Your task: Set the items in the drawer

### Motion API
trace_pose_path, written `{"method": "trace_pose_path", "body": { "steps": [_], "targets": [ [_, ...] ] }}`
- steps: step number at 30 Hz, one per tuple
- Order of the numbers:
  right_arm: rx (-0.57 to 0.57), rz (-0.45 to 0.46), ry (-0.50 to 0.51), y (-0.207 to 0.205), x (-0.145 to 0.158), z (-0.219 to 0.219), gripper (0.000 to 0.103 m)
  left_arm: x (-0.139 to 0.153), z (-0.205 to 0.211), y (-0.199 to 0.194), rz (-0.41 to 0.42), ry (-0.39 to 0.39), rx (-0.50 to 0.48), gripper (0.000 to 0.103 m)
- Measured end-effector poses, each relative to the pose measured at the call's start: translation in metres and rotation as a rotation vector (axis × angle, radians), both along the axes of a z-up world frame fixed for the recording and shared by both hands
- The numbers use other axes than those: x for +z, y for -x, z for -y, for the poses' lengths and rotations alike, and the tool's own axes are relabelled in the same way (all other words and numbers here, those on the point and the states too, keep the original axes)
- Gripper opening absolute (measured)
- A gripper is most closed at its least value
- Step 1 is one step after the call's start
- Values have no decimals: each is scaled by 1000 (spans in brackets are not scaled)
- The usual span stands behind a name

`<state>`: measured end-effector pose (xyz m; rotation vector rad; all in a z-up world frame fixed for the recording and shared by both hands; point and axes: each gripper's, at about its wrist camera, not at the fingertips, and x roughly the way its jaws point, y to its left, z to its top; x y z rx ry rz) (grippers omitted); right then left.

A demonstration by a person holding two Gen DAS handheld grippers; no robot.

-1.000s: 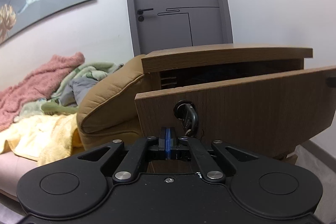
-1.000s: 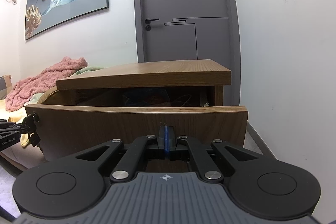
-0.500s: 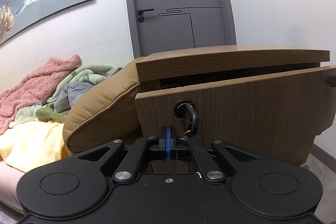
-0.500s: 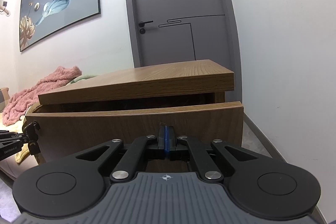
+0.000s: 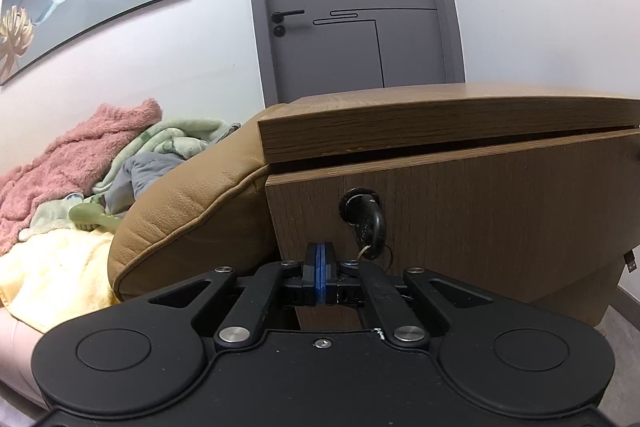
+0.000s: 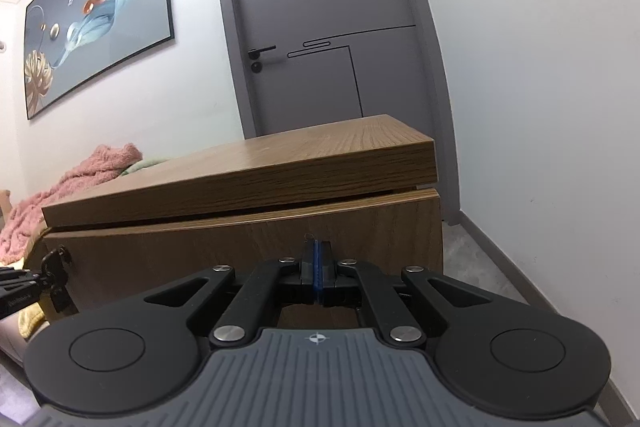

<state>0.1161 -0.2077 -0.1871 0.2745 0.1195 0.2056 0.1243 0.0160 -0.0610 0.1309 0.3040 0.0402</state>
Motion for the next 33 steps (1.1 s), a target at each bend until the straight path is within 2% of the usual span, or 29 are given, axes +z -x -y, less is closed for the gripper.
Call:
{"method": "trace_pose_path", "body": {
  "steps": [12,14,15,16,18,19,23,24,25,26,33],
  "targets": [
    [45,-6,43,7,5,1,1,22,-8,15,16,72,18,5],
    [50,-2,40,10,8,1,1,27,-8,21,14,82,14,13],
    [53,1,43,12,9,0,1,29,-8,24,14,80,10,25],
    [60,3,49,14,11,-1,1,31,-7,27,15,80,6,32],
    [82,5,54,18,13,-3,1,36,-7,34,25,86,7,38],
    [87,5,57,20,15,-5,1,38,-7,37,32,91,10,47],
    [103,5,58,28,19,-7,1,49,-9,50,68,100,21,56],
    [104,6,57,30,21,-7,1,52,-10,53,76,101,23,64],
    [103,10,56,32,22,-7,1,54,-10,56,81,103,24,76],
    [102,13,56,35,24,-7,1,56,-10,59,78,104,20,80],
    [144,-26,47,41,32,-13,3,61,-7,82,92,109,-8,92]
  ]
}}
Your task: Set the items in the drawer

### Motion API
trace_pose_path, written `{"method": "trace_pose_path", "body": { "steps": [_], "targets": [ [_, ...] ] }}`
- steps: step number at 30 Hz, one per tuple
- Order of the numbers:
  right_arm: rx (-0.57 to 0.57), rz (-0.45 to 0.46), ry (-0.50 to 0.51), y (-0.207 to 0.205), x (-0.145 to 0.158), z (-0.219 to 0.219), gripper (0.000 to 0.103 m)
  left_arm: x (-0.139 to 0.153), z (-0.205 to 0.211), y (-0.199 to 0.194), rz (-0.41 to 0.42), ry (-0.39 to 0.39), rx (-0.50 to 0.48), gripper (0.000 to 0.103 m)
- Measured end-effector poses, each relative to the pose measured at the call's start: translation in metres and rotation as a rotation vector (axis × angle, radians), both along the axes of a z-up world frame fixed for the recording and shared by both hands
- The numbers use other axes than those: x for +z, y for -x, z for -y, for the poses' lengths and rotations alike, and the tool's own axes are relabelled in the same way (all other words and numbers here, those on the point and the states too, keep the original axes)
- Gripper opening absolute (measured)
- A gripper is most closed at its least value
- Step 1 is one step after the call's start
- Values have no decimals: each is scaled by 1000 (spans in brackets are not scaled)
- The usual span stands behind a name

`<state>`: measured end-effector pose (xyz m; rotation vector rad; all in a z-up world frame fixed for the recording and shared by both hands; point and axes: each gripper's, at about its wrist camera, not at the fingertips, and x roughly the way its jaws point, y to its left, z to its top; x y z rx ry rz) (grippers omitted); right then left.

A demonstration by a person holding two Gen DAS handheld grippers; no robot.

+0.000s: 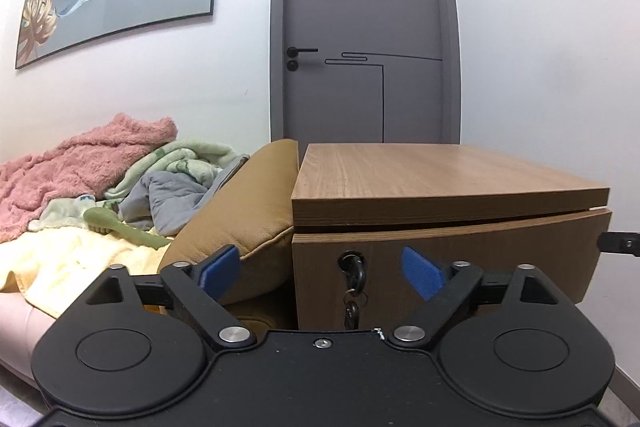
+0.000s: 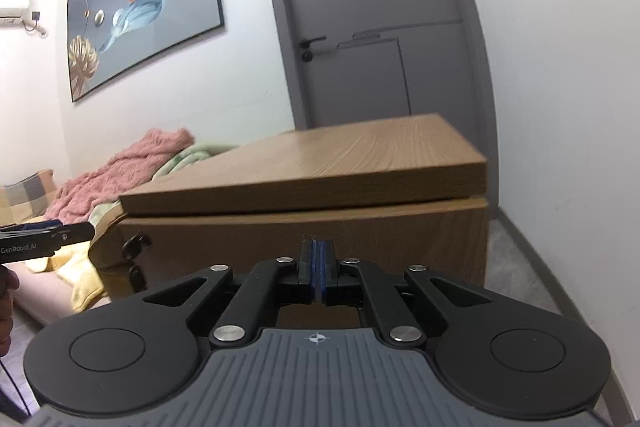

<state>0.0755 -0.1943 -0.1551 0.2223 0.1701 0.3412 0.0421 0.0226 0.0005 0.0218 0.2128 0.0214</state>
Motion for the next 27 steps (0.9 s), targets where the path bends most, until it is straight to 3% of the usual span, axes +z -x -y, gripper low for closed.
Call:
{"method": "trace_pose_path", "body": {
  "steps": [4,8,19,23,27],
  "targets": [
    [3,-14,3,4,2,-5,7,-1,4,17,11,21,-17,98],
    [-7,-8,-12,11,5,-10,53,-2,8,31,14,35,-36,100],
    [-31,16,-49,44,9,-19,54,-3,19,64,44,1,-82,101],
    [-33,39,-50,61,7,-24,61,-3,18,72,47,16,-81,101],
    [-41,81,-39,79,6,-29,77,-2,15,79,56,44,-73,101]
  ]
}}
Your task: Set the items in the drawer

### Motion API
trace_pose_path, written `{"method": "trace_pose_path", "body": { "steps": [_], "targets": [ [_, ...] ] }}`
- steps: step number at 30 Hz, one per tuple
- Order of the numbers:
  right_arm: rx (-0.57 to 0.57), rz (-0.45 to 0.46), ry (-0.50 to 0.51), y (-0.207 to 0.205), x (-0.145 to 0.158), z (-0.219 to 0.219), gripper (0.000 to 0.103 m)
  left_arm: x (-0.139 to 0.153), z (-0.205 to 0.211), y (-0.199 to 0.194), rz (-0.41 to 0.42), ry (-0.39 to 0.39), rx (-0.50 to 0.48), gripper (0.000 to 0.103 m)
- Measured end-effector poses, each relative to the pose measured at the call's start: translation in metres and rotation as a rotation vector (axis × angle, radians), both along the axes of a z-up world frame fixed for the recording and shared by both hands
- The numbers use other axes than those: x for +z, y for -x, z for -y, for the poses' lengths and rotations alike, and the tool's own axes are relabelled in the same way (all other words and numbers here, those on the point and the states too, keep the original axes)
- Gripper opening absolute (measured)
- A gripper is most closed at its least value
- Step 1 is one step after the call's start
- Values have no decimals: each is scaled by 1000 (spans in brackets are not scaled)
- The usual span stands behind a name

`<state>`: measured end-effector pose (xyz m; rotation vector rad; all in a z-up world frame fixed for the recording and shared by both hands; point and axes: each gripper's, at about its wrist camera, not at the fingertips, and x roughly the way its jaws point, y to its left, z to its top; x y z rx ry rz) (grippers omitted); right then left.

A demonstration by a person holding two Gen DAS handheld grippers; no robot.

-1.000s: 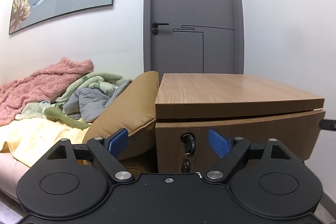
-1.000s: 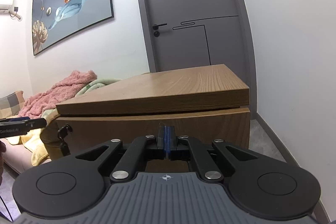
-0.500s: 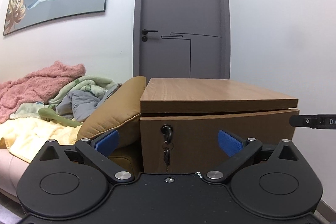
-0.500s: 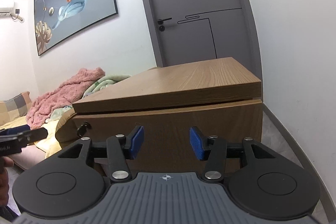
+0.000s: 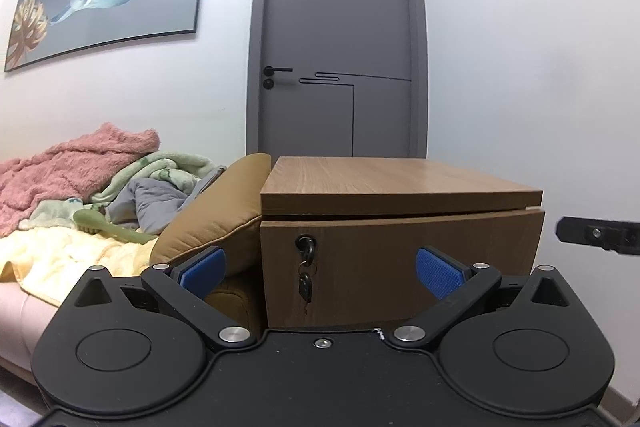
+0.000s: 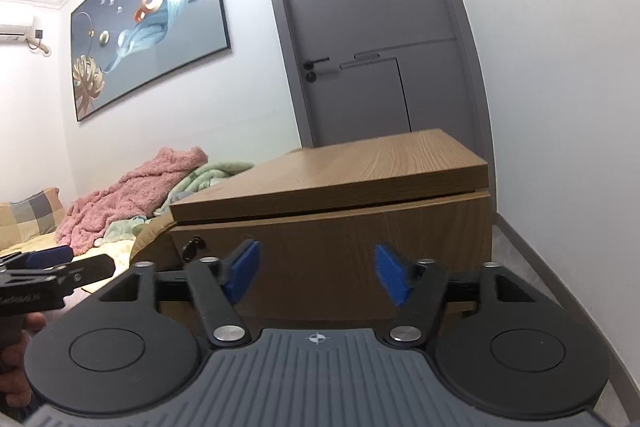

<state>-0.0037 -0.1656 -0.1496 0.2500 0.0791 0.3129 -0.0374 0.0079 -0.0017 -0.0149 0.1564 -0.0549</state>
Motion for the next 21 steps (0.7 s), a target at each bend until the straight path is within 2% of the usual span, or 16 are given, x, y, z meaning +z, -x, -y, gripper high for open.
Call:
{"method": "trace_pose_path", "body": {
  "steps": [4,10,14,21],
  "targets": [
    [-21,51,29,15,0,-4,82,1,-2,7,12,23,-4,101],
    [-45,100,34,30,-1,-11,92,0,3,8,18,8,7,101],
    [-57,119,49,33,-1,-15,103,0,7,6,18,-2,17,101],
    [-81,138,56,36,0,-16,103,1,7,6,26,0,39,101]
  ]
}}
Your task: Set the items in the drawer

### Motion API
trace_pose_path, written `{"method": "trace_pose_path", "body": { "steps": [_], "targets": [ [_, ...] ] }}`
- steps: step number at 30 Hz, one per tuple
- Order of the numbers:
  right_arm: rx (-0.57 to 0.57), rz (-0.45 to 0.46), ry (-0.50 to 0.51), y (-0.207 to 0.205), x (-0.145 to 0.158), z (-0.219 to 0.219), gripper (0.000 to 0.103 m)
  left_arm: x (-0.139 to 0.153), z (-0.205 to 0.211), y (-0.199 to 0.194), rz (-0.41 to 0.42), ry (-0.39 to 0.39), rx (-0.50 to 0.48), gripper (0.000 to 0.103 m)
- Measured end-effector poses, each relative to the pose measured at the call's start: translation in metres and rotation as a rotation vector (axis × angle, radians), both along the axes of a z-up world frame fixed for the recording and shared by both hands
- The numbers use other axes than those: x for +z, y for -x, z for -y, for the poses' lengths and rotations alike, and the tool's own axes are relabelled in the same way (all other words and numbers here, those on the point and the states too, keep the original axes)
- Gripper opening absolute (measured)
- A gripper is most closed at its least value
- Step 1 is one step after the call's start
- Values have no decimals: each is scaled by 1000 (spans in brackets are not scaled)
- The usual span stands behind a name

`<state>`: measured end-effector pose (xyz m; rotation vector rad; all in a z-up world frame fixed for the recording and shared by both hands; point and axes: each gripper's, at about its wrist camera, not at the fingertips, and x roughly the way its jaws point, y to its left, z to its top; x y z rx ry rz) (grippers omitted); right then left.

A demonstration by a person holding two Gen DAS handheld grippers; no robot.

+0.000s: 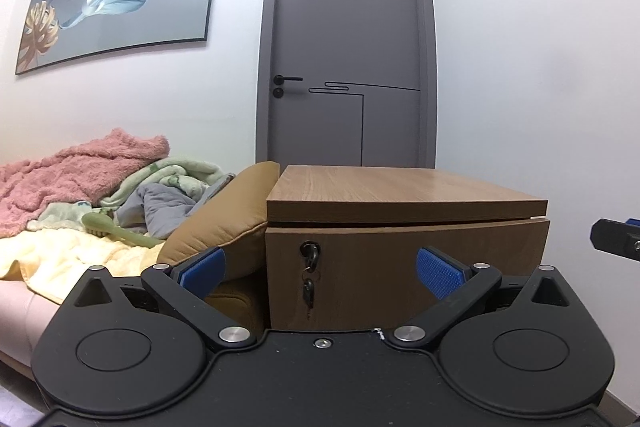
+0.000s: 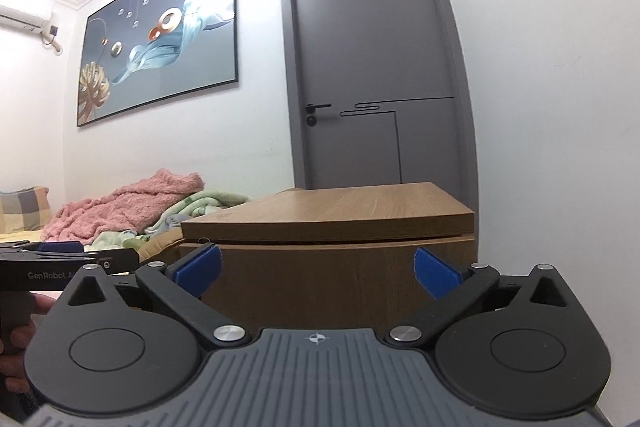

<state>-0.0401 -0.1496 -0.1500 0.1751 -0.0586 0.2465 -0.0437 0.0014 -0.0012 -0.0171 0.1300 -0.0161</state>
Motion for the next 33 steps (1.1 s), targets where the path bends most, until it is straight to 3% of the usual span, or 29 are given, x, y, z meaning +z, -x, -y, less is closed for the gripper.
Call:
{"method": "trace_pose_path", "body": {
  "steps": [4,33],
  "targets": [
    [-5,-10,-34,0,-3,3,103,1,-2,1,2,1,6,102],
    [-17,-26,-12,-2,-9,-11,103,-2,-4,-6,7,-10,38,102]
  ]
}}
